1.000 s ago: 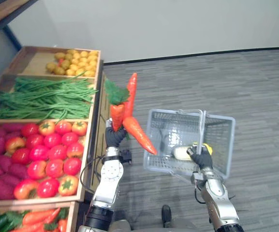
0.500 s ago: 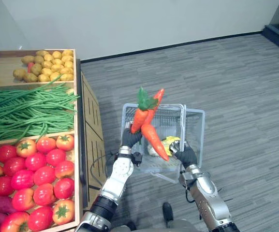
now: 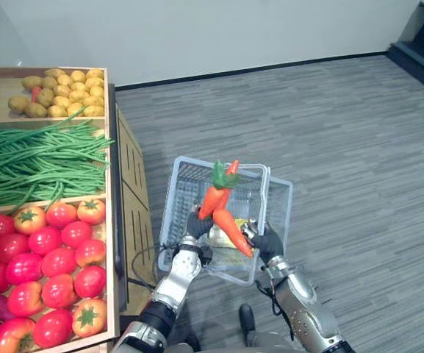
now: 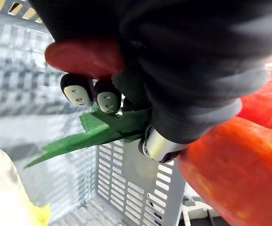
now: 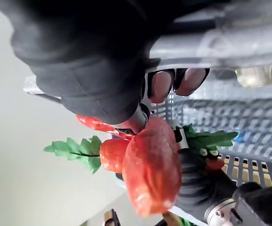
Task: Pick vegetable in the basket
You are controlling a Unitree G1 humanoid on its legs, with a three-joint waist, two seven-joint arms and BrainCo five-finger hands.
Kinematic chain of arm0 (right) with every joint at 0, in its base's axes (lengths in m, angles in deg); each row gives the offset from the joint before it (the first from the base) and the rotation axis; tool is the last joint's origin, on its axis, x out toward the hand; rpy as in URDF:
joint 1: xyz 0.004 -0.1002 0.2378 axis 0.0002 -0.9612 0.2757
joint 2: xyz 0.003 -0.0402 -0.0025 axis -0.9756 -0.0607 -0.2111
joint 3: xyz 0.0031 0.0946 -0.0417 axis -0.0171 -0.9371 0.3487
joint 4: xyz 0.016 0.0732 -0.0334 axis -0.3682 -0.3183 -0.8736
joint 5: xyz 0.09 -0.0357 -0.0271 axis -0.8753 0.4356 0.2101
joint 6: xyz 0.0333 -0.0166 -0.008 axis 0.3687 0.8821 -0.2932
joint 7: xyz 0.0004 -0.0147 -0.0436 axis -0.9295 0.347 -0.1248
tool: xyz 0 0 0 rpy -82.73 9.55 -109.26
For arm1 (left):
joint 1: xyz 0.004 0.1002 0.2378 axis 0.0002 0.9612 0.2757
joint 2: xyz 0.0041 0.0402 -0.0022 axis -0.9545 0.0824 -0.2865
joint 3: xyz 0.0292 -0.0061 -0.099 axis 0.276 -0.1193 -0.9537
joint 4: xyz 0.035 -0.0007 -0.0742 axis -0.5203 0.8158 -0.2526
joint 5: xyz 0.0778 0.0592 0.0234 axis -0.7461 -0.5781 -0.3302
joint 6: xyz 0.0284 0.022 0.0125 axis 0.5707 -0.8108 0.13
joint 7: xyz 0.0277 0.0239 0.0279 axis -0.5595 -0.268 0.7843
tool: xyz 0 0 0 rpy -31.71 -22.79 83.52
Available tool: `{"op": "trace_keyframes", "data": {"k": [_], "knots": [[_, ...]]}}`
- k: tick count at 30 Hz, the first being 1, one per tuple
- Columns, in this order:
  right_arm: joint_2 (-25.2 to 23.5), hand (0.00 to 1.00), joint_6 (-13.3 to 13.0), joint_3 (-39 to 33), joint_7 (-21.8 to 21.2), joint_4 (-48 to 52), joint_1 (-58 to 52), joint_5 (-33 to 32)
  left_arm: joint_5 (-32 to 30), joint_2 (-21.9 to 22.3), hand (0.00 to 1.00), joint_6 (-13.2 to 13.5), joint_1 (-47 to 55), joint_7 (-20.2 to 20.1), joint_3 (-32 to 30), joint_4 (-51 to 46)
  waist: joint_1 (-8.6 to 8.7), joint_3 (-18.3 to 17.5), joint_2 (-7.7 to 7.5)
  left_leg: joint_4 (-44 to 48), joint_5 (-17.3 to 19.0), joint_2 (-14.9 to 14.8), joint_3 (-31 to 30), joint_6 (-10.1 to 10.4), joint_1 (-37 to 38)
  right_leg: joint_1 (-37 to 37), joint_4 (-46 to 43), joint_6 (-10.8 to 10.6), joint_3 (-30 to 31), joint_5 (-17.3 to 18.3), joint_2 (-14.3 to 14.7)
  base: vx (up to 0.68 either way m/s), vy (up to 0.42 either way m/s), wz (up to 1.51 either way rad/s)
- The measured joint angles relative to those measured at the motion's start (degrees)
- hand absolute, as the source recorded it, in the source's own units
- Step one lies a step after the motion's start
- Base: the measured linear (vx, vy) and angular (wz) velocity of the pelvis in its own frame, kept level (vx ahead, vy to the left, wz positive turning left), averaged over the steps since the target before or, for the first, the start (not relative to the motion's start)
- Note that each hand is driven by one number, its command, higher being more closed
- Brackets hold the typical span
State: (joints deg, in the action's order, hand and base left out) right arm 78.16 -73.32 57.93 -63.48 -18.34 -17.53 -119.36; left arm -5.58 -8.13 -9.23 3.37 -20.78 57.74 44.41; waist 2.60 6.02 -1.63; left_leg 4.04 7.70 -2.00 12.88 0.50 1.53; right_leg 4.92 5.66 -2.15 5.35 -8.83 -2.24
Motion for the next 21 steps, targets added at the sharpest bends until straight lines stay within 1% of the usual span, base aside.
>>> {"op": "trace_keyframes", "data": {"k": [2,4,7,15,21], "knots": [[0.3,1.0,0.0,0.8,0.0,1.6,0.0,-0.4,-0.7,0.0,0.0,-0.5,-0.5,-0.9,0.4,1.8,0.19,0.0,-0.02,0.0,0.0,0.0,-0.1,0.0,0.0,0.0,0.0,0.0,-0.2,0.0,0.0,-0.01,0.006,0.04],[0.4,1.0,0.0,1.1,-0.1,3.0,0.0,-0.2,-1.1,0.0,0.0,-1.4,-0.9,-1.0,1.4,2.6,0.25,0.0,-0.16,0.0,0.0,0.0,-0.2,0.0,-0.1,0.0,0.0,0.0,-0.3,0.0,-0.1,-0.02,0.004,0.04],[0.3,1.0,0.0,1.1,-1.1,3.5,0.0,0.1,-1.1,0.1,0.0,-1.4,-1.1,-0.9,1.4,3.3,0.27,-0.2,-0.43,0.0,0.0,0.0,-0.3,0.0,-0.2,0.0,0.0,0.0,-0.4,0.0,-0.1,-0.02,-0.004,0.01],[0.4,1.0,0.4,1.6,-1.2,3.5,-0.1,4.0,-1.0,0.0,0.0,-2.2,-1.2,-0.9,1.1,5.2,0.33,-0.2,-0.56,0.1,-0.3,0.1,-0.9,0.0,-0.5,0.0,0.0,0.0,-0.6,0.0,-0.3,-0.03,-0.006,0.03],[-0.3,1.0,0.4,-0.8,-1.2,3.5,-0.9,8.5,-1.1,0.2,0.0,-2.2,-1.1,-1.0,0.1,4.6,0.34,-0.2,-0.56,0.0,-0.6,0.1,-1.5,0.0,-0.7,0.0,0.0,0.0,-1.2,0.0,-0.3,-0.03,-0.008,0.05]]}}
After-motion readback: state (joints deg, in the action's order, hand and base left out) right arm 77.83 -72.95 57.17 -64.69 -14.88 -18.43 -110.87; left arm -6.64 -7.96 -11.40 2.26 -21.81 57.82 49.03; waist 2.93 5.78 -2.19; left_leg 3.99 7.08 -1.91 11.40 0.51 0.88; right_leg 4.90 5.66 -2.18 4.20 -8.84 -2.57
